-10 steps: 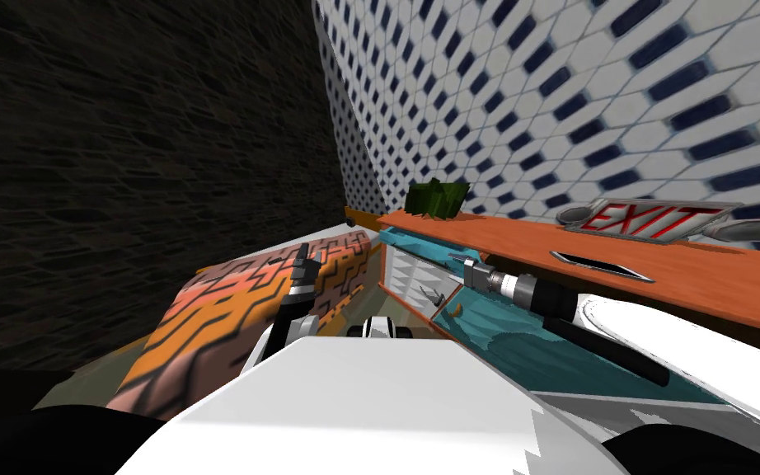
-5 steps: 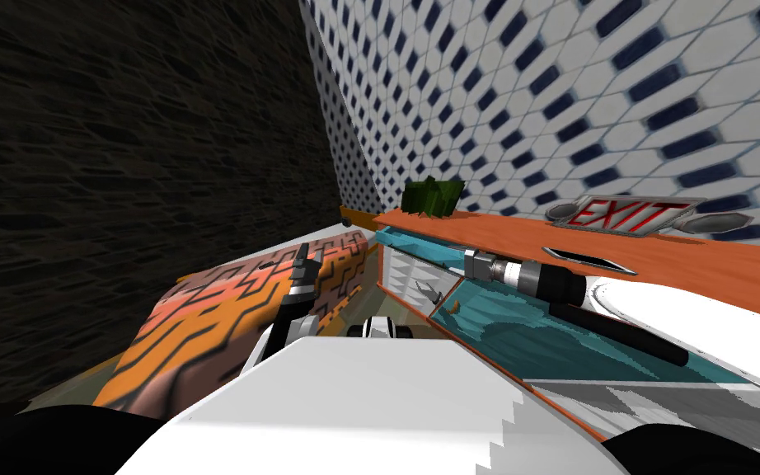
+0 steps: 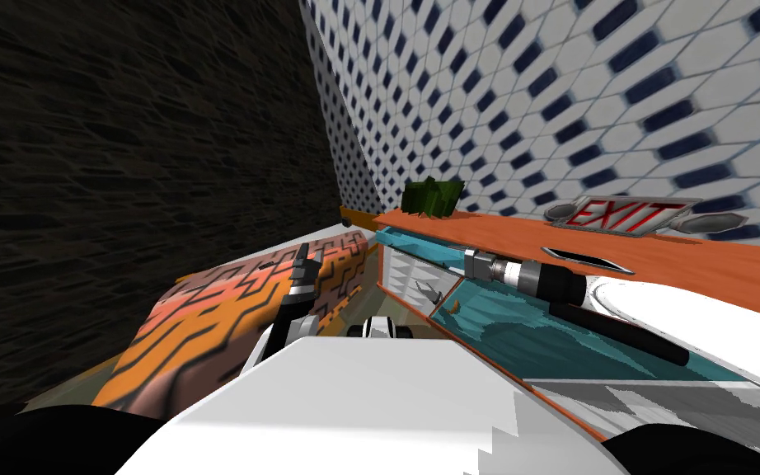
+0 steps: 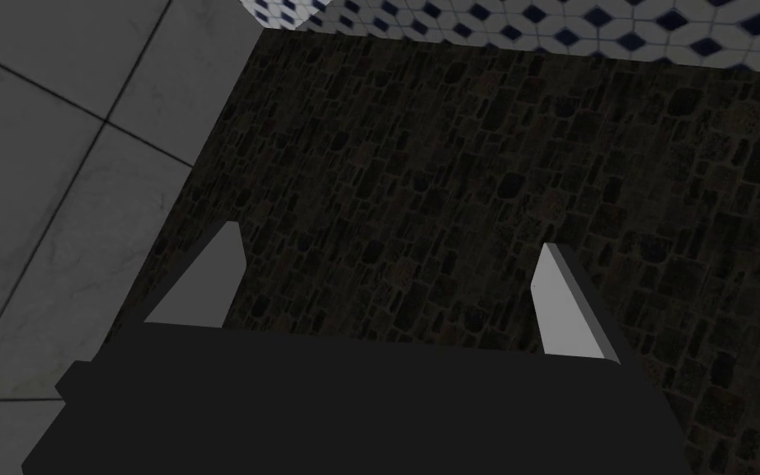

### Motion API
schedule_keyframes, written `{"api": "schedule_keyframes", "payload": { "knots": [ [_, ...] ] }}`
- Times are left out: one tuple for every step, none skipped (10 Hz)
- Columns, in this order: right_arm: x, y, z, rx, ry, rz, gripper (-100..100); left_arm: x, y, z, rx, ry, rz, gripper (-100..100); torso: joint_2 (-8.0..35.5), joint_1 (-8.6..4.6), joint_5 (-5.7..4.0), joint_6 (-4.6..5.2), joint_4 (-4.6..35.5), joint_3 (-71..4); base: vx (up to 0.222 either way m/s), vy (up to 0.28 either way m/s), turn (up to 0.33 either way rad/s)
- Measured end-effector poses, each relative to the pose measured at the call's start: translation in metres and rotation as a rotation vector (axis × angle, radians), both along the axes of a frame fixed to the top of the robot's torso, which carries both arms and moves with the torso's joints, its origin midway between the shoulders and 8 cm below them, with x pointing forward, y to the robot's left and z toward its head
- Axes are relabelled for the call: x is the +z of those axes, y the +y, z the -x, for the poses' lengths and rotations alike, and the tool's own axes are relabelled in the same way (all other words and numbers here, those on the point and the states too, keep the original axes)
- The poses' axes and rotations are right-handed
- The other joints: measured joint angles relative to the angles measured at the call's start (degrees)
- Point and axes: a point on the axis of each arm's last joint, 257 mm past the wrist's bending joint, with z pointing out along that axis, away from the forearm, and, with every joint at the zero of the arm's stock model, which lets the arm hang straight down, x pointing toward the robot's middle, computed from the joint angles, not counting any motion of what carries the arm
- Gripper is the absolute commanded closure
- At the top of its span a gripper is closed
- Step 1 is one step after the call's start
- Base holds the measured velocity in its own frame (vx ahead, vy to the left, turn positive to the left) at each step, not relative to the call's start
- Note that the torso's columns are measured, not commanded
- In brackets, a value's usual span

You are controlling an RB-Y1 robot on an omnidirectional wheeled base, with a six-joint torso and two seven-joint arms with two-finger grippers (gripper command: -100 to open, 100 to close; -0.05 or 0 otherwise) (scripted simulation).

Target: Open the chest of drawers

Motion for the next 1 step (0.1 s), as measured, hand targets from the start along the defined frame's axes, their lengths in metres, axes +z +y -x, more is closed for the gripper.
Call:
{"api": "schedule_keyframes", "payload": {
  "knots": [
    [0.0, 0.0, 0.0, 0.0, 0.0, 0.0, 0, 0.0, 0.0, 0.0, 0.0, 0.0, 0.0, 0, 0.0, 0.01, 0.0, 0.0, 0.0, 0.0, 0.0, 0.0, 0.0]
  ]
}}
